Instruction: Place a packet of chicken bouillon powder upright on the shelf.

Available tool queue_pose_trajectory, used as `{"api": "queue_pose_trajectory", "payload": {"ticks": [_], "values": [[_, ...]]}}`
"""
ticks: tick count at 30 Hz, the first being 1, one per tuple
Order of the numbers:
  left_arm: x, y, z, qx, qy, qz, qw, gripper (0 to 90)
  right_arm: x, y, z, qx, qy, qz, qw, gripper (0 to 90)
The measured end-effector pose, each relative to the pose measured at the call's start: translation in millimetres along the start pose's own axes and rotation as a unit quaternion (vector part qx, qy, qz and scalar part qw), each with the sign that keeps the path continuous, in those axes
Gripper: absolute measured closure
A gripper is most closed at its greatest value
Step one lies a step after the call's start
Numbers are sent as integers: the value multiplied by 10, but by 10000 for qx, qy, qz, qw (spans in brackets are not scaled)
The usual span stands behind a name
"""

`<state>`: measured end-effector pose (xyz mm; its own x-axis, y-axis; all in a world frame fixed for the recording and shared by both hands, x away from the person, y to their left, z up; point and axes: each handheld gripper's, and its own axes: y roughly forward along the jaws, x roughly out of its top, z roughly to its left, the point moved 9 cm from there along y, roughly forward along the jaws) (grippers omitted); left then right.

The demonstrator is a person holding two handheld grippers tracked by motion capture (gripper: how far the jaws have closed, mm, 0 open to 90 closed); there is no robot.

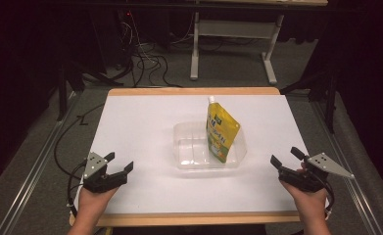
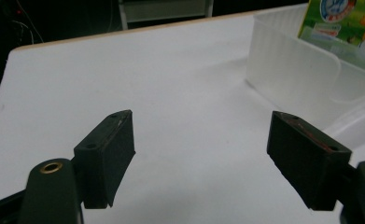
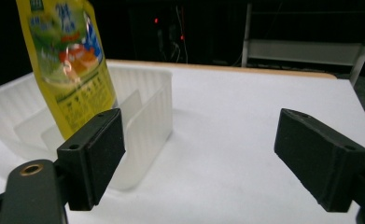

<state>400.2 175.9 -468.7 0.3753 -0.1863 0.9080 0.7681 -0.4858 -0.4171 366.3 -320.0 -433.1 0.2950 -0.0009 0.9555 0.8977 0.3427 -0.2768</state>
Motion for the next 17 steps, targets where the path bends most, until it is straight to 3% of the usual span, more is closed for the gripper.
{"api": "queue_pose_trajectory", "payload": {"ticks": [4,7,17], "values": [[25,43,-178,-198,315,2,9993,207,20,40,111,146,-180,-51,9997,143],[8,49,-242,-198,543,64,9983,201,-21,116,187,230,-297,65,9993,132],[4,-14,-178,-208,221,38,9995,222,-83,198,202,219,-302,223,9991,138]]}}
